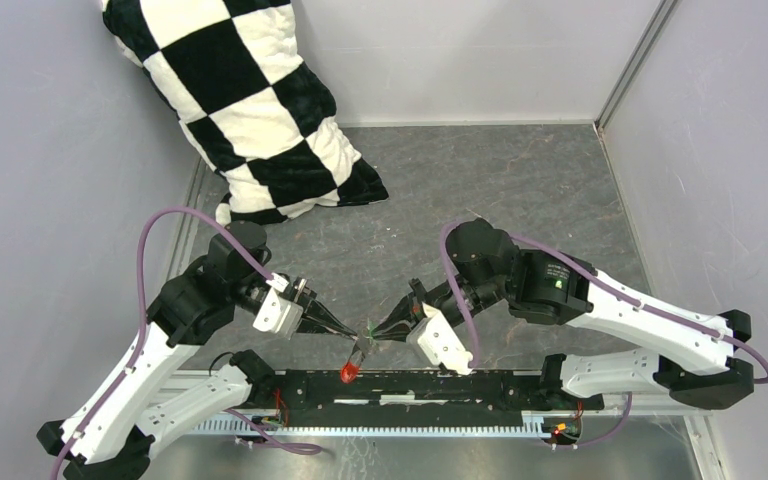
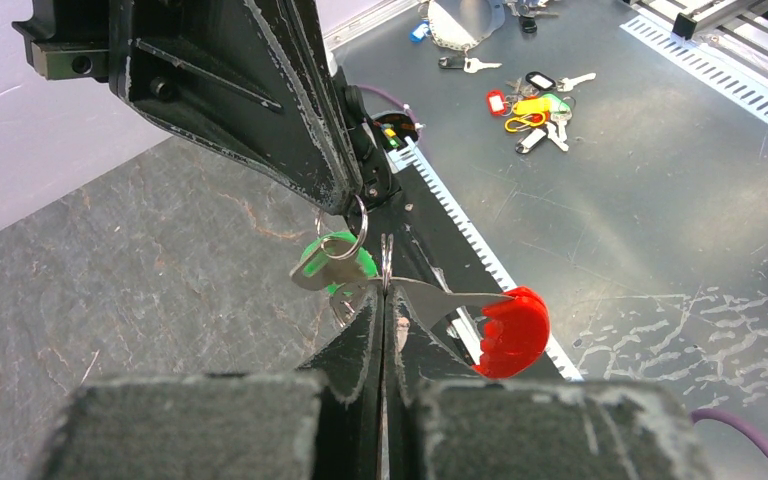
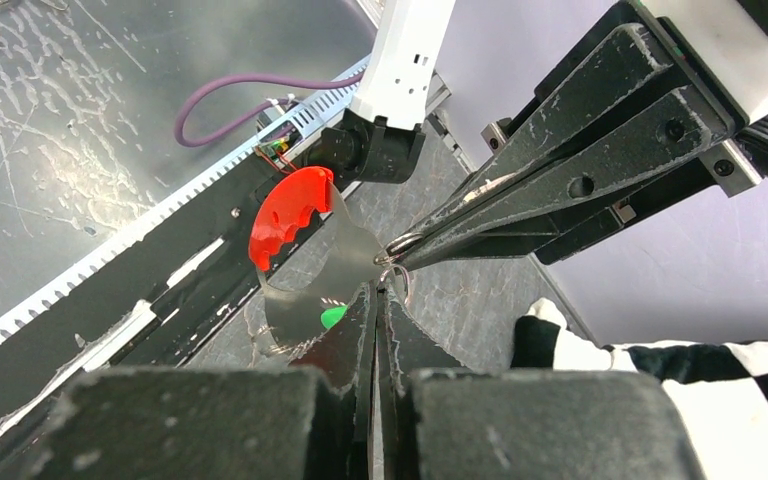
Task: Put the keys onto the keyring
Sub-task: Insert the key onto the keyring.
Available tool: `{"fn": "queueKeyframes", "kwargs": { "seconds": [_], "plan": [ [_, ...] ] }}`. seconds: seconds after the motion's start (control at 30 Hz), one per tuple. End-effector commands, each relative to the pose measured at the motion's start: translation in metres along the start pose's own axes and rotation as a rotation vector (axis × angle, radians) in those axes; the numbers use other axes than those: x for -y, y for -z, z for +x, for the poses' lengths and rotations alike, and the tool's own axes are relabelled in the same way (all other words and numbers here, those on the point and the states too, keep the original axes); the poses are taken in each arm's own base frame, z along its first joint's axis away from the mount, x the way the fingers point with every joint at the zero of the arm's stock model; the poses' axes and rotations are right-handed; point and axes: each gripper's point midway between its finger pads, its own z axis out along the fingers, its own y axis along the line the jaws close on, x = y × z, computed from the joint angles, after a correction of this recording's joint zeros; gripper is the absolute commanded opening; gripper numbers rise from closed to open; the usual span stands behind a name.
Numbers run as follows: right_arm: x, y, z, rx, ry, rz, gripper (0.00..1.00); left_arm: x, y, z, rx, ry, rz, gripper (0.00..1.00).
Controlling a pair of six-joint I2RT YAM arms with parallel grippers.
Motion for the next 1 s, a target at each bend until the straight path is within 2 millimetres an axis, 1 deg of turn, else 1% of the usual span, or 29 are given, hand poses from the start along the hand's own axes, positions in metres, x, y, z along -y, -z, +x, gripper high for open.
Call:
{"fn": "queueKeyframes", "kwargs": {
  "seconds": [0.0,0.23,0.97],
  "plan": [
    [0.0078,0.0009,-0.0188,0.048,0.053,0.004,0.01,-0.0029,0.0002,-0.0073,0.017,-0.013,-0.007,0.02],
    [0.0027,-0.002,-0.0171,0.048,0.05,-0.021,0.01,-0.0023,0.0011,-0.0094,0.017,-0.013,-0.011,0.02],
    [-0.002,-0.0062,-0.0241,0.077,0.047,-0.044,0.01,0.0003,0.0013,-0.0071,0.014,0.013,-0.014,0.02]
  ]
}}
